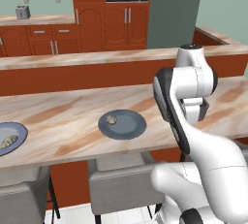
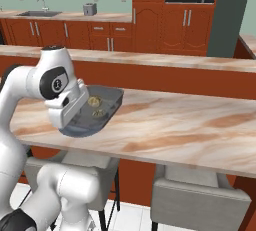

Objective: Place two dumplings into each of the tupperware containers and then place the containers in the fridge.

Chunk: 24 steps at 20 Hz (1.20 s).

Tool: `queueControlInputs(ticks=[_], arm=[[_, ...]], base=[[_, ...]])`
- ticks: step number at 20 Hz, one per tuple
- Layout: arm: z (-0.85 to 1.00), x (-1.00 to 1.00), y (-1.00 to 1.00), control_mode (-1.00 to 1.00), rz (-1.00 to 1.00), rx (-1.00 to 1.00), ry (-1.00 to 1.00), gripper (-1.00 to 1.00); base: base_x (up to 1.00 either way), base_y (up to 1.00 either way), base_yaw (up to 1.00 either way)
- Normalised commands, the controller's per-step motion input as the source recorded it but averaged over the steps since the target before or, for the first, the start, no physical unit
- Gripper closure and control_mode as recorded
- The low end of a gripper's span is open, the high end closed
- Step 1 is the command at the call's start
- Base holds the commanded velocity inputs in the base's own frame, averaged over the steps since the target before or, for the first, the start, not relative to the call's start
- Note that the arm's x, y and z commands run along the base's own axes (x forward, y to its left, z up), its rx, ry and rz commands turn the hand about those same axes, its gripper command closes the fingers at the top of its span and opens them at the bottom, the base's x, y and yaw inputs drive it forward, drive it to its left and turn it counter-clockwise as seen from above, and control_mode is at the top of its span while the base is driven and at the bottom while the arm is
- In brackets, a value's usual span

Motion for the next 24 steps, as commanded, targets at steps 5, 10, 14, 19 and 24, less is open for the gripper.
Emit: queueControlInputs(ticks=[5,10,14,19,24], arm=[[0.00,-0.22,-0.01,-1.00,0.00,0.00,0.00,1.00],[0.00,-0.10,0.00,-1.00,0.00,0.00,0.00,1.00],[0.00,0.00,0.00,1.00,0.00,0.00,0.00,1.00],[0.00,0.00,0.00,1.00,0.00,0.00,0.00,1.00],[0.00,0.00,0.00,1.00,0.00,0.00,0.00,1.00]], base=[[0.00,0.00,0.00],[0.00,0.00,0.00],[-0.09,0.00,0.00],[-0.90,0.04,0.17],[-0.72,0.42,0.72]])
